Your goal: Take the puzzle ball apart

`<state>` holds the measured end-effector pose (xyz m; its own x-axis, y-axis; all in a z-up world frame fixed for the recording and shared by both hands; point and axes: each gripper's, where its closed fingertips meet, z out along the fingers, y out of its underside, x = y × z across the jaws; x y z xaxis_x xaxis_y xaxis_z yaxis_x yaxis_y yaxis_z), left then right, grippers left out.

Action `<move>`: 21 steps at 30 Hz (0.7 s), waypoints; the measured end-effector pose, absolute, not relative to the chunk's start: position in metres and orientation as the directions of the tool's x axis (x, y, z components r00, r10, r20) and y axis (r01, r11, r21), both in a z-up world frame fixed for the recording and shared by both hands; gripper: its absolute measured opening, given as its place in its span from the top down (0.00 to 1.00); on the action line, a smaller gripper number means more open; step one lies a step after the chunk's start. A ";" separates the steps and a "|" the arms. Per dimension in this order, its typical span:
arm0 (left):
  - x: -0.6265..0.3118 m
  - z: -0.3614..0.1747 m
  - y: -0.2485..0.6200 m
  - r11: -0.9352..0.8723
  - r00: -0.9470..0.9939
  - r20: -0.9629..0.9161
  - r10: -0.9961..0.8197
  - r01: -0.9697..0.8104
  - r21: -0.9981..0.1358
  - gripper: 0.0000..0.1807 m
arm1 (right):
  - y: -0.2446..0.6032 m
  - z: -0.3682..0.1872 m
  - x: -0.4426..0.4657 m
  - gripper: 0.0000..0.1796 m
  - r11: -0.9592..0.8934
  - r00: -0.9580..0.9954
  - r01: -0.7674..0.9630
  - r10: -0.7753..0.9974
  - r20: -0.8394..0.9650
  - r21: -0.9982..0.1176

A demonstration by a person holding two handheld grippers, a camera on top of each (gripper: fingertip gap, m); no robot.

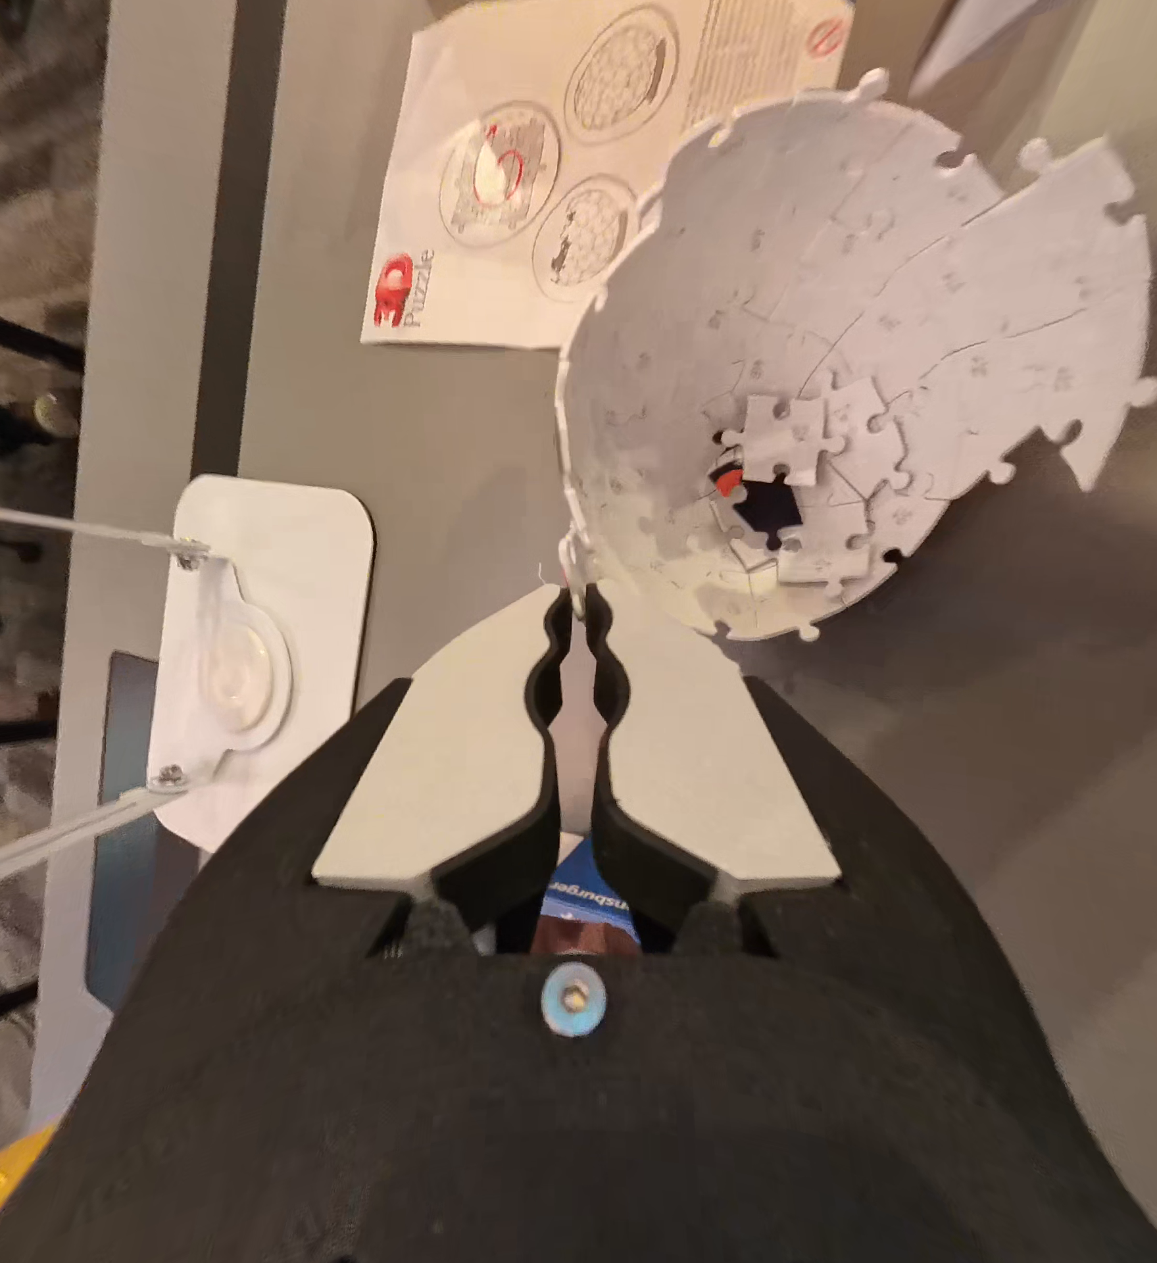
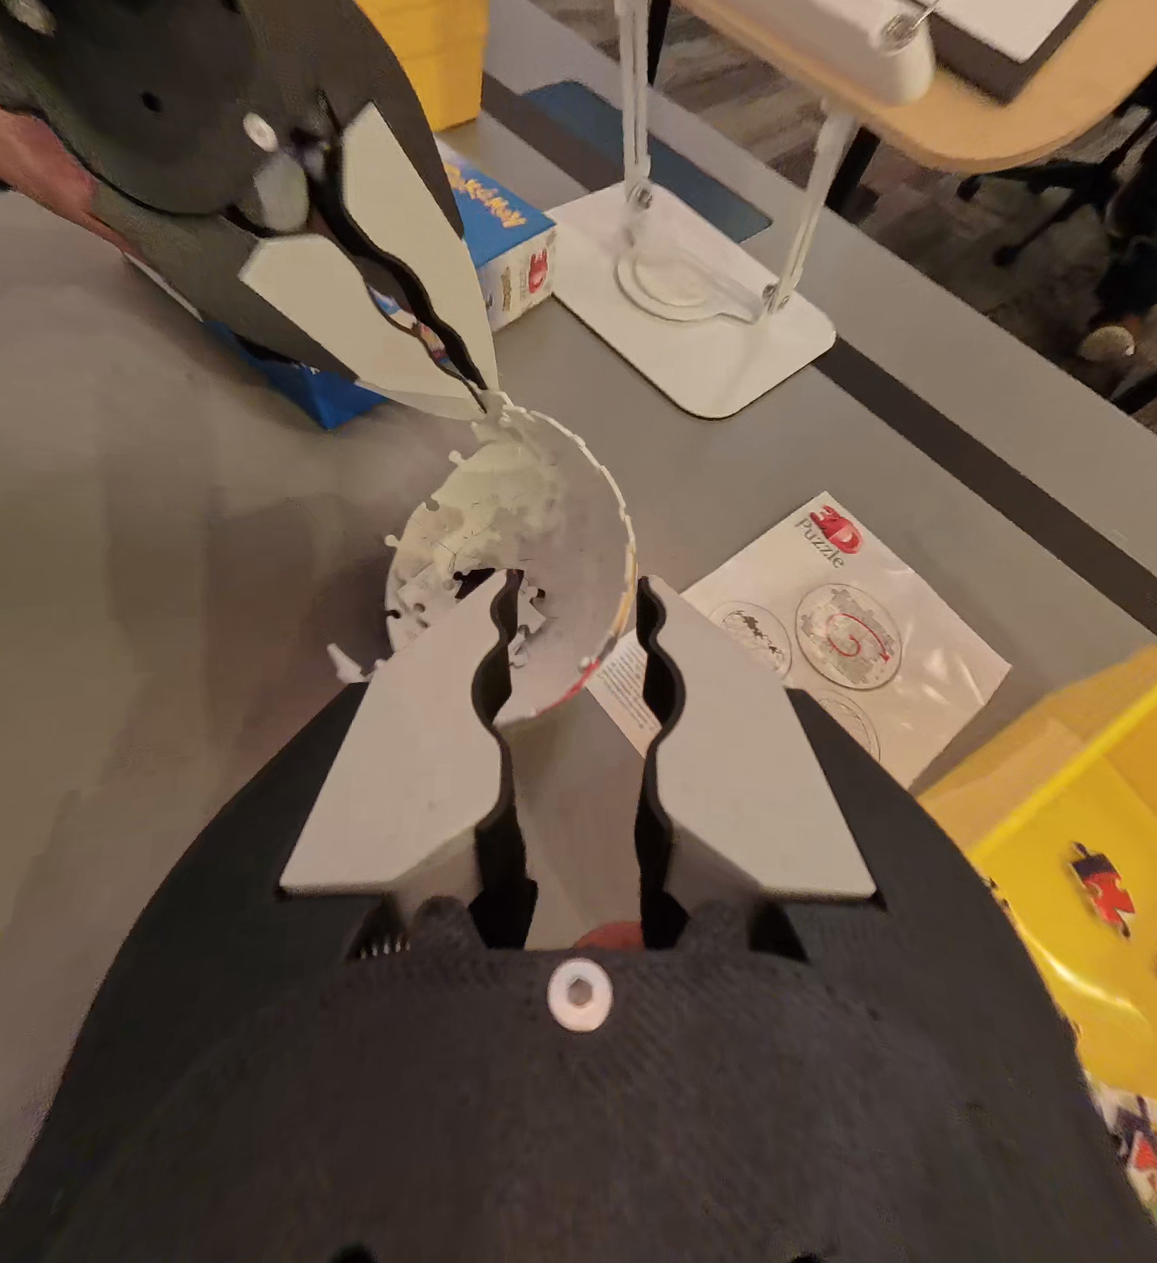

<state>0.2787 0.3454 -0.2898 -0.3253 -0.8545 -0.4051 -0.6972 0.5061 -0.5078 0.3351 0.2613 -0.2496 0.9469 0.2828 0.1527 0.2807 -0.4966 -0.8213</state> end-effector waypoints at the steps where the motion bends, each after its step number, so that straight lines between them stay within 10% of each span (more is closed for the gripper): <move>1: 0.278 -0.287 0.343 0.529 -0.339 -0.420 -0.842 -0.674 -0.516 0.98 | 0.268 -0.254 0.332 0.82 -0.501 0.940 0.304 0.295 0.170 -0.810; 11: 0.282 -0.270 0.328 0.591 -0.379 -0.455 -0.806 -0.557 -0.583 0.99 | 0.309 -0.274 0.309 0.98 -0.503 0.859 0.483 0.432 0.275 -0.717; 21: 0.294 -0.275 0.323 0.128 -0.224 0.012 -0.974 -0.597 -0.792 0.99 | 0.297 -0.292 0.305 1.00 -0.523 0.957 0.225 0.276 0.087 -0.822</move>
